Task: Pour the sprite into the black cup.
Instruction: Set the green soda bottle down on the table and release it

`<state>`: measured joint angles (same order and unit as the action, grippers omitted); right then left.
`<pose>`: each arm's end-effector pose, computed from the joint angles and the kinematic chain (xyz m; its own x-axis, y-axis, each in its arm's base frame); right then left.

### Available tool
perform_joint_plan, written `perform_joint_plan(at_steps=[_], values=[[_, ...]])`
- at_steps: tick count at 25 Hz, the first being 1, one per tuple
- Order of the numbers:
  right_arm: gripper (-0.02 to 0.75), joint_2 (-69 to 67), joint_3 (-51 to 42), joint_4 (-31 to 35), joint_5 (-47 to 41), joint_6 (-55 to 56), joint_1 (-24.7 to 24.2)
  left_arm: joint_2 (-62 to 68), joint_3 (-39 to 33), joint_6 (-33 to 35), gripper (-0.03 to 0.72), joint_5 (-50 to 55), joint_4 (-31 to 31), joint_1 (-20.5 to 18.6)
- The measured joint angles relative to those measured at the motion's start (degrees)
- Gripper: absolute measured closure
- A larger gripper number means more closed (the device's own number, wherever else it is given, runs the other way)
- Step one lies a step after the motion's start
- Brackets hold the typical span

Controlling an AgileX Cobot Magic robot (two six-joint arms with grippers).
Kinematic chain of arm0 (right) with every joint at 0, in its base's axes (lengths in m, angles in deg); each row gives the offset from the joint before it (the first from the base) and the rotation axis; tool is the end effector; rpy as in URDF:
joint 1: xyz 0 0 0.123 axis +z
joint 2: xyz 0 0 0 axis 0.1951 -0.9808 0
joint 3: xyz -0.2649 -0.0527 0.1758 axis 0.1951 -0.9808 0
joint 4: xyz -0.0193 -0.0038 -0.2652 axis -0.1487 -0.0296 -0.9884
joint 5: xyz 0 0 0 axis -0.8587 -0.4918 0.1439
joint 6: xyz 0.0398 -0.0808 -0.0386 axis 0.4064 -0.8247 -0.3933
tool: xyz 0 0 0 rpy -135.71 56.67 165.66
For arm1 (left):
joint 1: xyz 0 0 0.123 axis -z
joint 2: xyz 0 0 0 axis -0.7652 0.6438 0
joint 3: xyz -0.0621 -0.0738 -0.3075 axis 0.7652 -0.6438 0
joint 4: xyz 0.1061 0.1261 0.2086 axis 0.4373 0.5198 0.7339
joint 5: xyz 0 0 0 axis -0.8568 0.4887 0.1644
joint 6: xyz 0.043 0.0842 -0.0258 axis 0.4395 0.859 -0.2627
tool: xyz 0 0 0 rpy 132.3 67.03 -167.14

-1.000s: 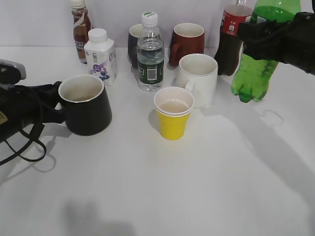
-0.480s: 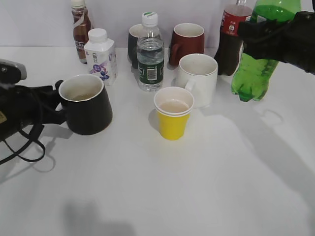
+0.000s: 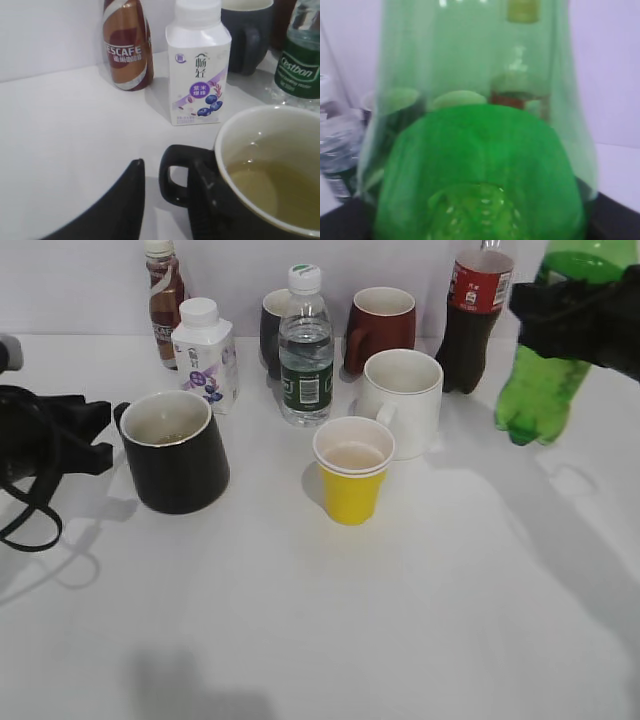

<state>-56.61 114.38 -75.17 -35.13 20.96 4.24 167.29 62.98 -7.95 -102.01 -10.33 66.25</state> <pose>0.2971 0.0859 0.2755 -0.1262 0.0082 -0.9920 -0.2950 0.9544 0.0454 0.2682 -0.0826 0.2015 -0.2928 0.1316 -0.9471 0.3303 0.9434 0.0290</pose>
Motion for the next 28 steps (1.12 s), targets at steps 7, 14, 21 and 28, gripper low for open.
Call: perform_joint_plan(at_steps=[7,14,21,28], values=[[0.307,-0.5,-5.6,1.04,5.19,-0.29,-6.11,-8.96,0.0,0.0,0.455,6.52,0.0,0.0],[0.307,-5.52,-6.97,-4.18,5.91,-0.36,-6.44,-14.31,0.0,0.0,0.452,7.26,0.25,0.0],[0.307,-6.96,-8.85,-4.57,10.99,-0.36,-6.44,-14.94,0.0,0.0,0.45,7.56,0.46,0.0],[0.176,-7.25,-11.21,-5.44,17.63,-2.66,-6.44,-14.94,0.0,0.0,0.449,7.56,0.58,0.0]])
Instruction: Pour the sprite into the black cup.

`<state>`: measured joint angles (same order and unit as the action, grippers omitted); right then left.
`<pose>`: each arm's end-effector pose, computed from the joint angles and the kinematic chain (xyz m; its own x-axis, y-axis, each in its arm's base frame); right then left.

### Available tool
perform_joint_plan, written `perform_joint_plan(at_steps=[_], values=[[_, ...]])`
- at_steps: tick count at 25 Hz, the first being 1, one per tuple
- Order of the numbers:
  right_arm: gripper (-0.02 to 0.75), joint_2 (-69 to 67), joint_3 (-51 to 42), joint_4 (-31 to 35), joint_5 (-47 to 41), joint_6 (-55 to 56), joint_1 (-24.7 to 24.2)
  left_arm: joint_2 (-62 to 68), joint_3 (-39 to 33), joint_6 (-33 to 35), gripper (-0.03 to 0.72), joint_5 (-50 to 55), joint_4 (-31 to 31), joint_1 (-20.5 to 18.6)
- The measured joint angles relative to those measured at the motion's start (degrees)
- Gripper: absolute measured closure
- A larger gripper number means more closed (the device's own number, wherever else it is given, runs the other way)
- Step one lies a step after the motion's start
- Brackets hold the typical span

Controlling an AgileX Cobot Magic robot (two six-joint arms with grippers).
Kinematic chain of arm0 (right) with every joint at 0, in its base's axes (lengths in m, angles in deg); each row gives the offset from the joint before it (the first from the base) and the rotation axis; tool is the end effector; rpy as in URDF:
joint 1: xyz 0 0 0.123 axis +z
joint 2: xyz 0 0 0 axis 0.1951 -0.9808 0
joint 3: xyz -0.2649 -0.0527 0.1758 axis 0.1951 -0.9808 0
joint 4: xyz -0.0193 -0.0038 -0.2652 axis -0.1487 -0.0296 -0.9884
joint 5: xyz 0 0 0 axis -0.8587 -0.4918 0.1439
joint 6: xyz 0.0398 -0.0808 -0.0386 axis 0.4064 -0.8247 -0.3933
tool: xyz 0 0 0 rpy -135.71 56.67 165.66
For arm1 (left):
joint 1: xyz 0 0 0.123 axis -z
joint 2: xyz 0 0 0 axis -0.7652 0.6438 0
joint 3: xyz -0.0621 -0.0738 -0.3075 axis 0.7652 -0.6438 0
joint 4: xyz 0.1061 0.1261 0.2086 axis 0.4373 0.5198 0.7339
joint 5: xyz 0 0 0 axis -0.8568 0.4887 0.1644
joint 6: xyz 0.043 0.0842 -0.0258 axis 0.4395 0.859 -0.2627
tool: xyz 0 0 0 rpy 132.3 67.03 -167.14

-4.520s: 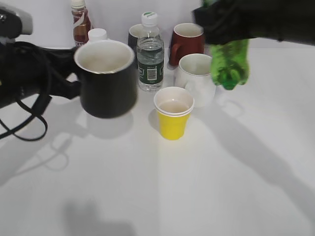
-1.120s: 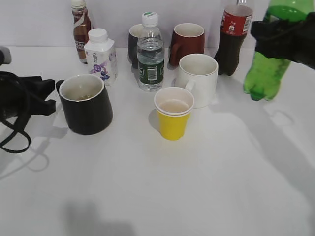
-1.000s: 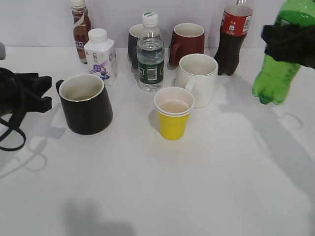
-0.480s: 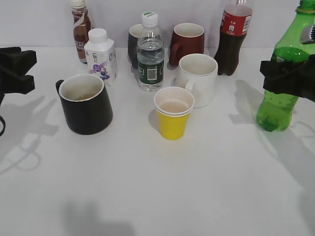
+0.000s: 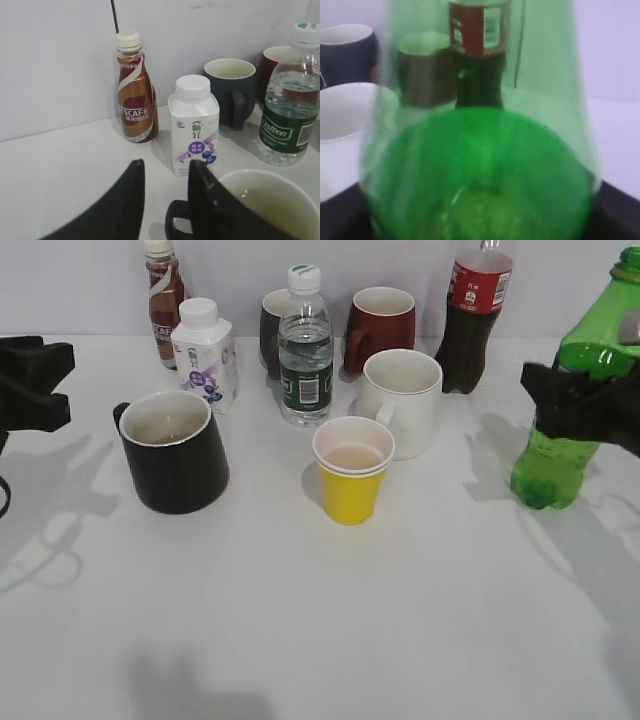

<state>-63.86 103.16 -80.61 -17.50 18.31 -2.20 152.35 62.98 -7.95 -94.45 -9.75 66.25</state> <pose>0.2824 0.0572 0.2118 -0.1218 -0.0705 -0.9900 -0.2826 0.9587 -0.0335 0.2381 -0.0736 0.2584 -0.1694 0.1096 -0.9794 0.3270 0.9437 0.0490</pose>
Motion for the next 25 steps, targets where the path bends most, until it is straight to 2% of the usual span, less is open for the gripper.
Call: perform_joint_plan(at_steps=[4,12,14,18,23,25], values=[[0.15,0.0,0.05,-0.1,5.09,-1.13,0.0,-0.34,0.0,0.0,0.449,0.0,0.0,0.0],[0.144,4.27,0.72,-0.6,4.33,-1.3,0.0,-4.04,-0.02,0.0,0.449,0.11,0.0,0.0],[0.144,8.75,2.81,-0.91,0.08,-0.02,0.0,-5.72,-0.02,0.0,0.449,0.36,0.0,0.0],[0.143,18.78,9.59,-1.6,-15.46,2.25,0.0,-11.22,1.74,0.0,0.449,7.15,-0.13,0.0],[0.143,30.12,15.8,-4.05,-30.94,3.3,0.35,-22.82,8.04,0.0,0.446,27.21,-0.25,0.0],[0.143,34.45,16.76,-4.28,-36.75,4.63,1.15,-30.37,9.76,0.0,0.423,35.34,-0.56,0.0]])
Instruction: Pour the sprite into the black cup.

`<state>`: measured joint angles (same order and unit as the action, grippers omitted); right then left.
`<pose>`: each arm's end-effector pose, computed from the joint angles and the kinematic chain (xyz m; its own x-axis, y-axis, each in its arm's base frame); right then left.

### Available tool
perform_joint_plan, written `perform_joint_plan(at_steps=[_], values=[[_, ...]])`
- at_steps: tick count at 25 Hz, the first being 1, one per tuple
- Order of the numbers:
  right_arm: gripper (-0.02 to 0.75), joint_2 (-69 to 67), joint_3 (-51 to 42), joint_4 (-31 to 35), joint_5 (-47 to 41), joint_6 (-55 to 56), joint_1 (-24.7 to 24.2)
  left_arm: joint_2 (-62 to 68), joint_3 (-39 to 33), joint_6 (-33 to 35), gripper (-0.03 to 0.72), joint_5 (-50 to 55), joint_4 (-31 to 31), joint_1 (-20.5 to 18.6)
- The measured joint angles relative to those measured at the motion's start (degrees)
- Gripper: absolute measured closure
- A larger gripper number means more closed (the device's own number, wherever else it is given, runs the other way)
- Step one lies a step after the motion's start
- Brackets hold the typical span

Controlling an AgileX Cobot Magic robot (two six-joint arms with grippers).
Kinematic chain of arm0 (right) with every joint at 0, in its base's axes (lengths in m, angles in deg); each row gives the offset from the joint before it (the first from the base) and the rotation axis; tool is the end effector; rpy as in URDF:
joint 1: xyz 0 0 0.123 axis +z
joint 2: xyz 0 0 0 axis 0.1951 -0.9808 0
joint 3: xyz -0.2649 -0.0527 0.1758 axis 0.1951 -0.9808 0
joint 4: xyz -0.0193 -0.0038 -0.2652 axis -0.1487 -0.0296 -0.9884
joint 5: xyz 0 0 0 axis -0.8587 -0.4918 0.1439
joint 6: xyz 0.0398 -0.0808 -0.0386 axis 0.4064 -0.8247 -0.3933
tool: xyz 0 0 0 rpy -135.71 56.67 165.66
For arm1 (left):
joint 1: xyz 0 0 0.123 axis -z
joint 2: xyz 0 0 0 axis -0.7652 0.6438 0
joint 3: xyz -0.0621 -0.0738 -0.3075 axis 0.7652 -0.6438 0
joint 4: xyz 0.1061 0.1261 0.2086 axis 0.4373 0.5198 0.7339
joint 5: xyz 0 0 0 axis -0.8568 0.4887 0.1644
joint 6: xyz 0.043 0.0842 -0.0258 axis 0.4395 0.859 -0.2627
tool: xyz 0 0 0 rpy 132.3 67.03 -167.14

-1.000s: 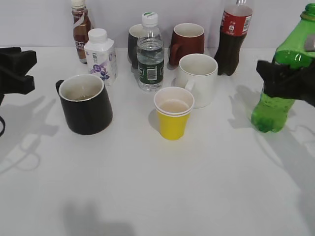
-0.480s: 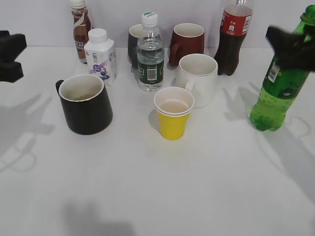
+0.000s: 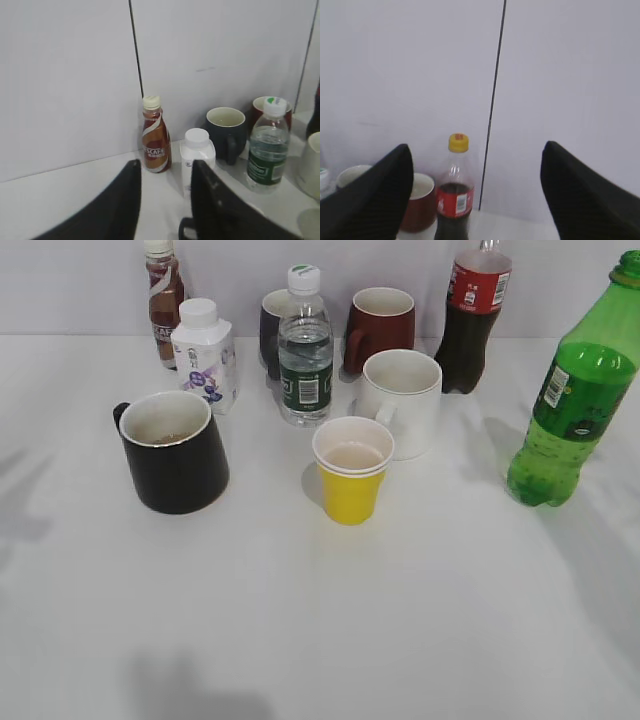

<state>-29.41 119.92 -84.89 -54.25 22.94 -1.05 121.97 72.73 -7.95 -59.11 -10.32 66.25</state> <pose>0.2092 0.0436 0.4025 0.1336 -0.0736 -0.9883 -0.2234 0.9693 -0.1023 0.1472 -0.0425 0.3680 -0.0912 0.0871 -0.9920 0.2820 0.9576 0.0581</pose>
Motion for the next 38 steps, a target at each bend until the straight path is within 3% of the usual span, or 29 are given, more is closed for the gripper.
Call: perform_joint_plan(at_steps=[5,7,15,18,26,31,38], values=[[0.143,12.97,0.24,0.25,-17.2,0.78,5.51,-14.37,0.92,0.0,0.268,20.79,-0.24,0.0],[0.143,18.29,0.48,0.43,-26.24,0.78,8.11,-21.02,0.92,0.0,0.239,30.1,-0.09,0.0],[0.143,37.6,0.54,7.36,-70.79,0.45,12.16,-41.17,0.98,-0.69,0.223,58.76,3.5,-0.38],[0.143,42.93,-0.25,7.47,-81.76,0.07,12.16,-42.91,0.82,-1.2,0.223,64.55,4.29,-0.79],[0.143,51.91,-10.81,8.0,-84.14,-4.25,12.16,-42.97,-2.72,-1.36,0.223,64.95,4.43,-0.91],[0.143,52.26,-13.59,9.82,-76.32,-5.57,12.22,-42.97,-5.37,-1.15,0.223,58.11,2.75,-0.94],[0.146,52.26,-13.8,9.89,-75.41,-5.85,12.22,-42.97,-5.77,-0.84,0.223,56.8,1.89,-0.94]])
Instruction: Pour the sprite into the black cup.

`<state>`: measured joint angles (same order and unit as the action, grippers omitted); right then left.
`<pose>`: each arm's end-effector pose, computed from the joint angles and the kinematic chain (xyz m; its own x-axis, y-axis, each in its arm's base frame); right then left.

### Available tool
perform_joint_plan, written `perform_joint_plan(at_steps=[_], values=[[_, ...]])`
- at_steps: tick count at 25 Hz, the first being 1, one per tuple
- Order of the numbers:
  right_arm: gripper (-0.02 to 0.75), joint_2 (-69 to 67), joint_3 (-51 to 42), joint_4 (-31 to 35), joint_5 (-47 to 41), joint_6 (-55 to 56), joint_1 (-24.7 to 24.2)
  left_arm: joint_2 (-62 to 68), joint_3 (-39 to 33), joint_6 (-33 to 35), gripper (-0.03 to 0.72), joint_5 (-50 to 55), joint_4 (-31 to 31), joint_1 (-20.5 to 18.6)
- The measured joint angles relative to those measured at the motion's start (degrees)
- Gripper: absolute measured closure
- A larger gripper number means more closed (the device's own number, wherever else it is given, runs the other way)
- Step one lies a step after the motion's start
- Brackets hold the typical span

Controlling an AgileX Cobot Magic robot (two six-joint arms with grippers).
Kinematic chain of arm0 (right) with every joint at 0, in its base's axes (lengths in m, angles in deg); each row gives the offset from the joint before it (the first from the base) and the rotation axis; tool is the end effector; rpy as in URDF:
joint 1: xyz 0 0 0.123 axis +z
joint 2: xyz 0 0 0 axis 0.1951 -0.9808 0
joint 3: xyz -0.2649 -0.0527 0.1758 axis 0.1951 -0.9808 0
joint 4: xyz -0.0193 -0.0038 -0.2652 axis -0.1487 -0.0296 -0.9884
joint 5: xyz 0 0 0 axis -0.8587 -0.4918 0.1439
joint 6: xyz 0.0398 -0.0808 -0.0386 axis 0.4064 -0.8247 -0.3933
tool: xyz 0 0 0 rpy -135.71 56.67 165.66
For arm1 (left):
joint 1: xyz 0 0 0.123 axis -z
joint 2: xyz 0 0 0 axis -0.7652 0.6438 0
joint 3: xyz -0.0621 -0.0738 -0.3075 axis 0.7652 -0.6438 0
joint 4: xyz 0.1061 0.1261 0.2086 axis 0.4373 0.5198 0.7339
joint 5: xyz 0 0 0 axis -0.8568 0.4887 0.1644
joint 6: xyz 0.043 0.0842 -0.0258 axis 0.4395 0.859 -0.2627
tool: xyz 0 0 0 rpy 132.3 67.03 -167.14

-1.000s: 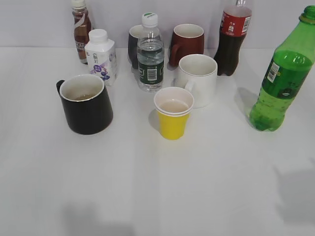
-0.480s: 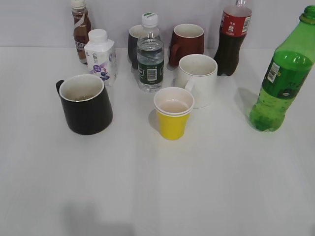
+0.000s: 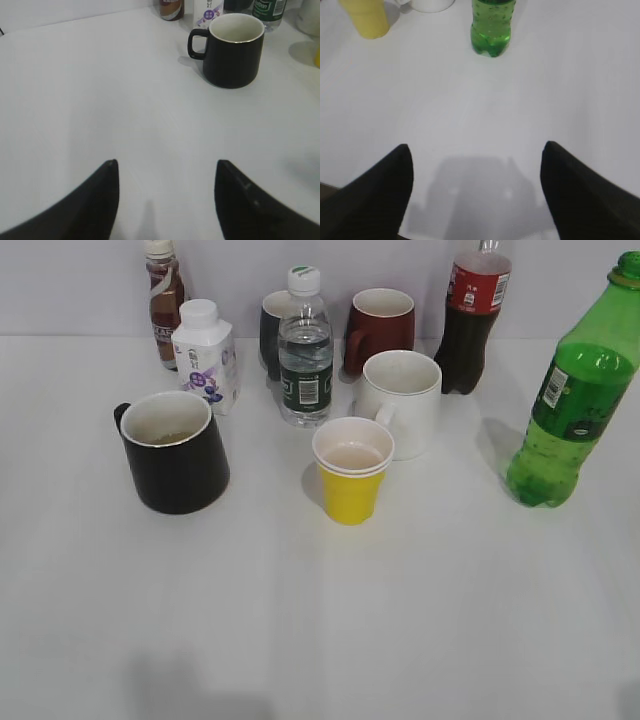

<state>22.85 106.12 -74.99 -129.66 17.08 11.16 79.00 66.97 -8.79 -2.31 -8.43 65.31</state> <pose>-0.0110 -0.0099 0.2826 -0.4611 -0.1946 -0.8657 -0.3422 0.9392 -0.0289 -0.0246 0.0155 0.2860 -0.4162 0.1415 -0.8982 0.2013 0.9776 0.0607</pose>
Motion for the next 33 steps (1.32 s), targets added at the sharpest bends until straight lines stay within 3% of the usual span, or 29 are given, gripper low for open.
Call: perform_joint_plan(at_steps=[7,12,16,33], values=[[0.146,0.0,0.0,0.11,0.4,-0.13,-1.47,0.0,0.0,0.05,0.228,-0.06,0.0,-0.91],[0.146,0.92,0.0,0.11,0.57,-0.13,-11.96,0.0,0.0,0.05,0.255,-0.11,0.0,-8.03],[0.146,3.63,0.0,0.06,0.72,-0.13,-16.47,0.0,0.0,0.05,0.274,-0.11,0.0,-12.41],[0.149,3.8,-0.06,0.04,0.72,-0.13,-16.79,0.0,0.0,0.11,0.348,-0.11,0.0,-12.76]])
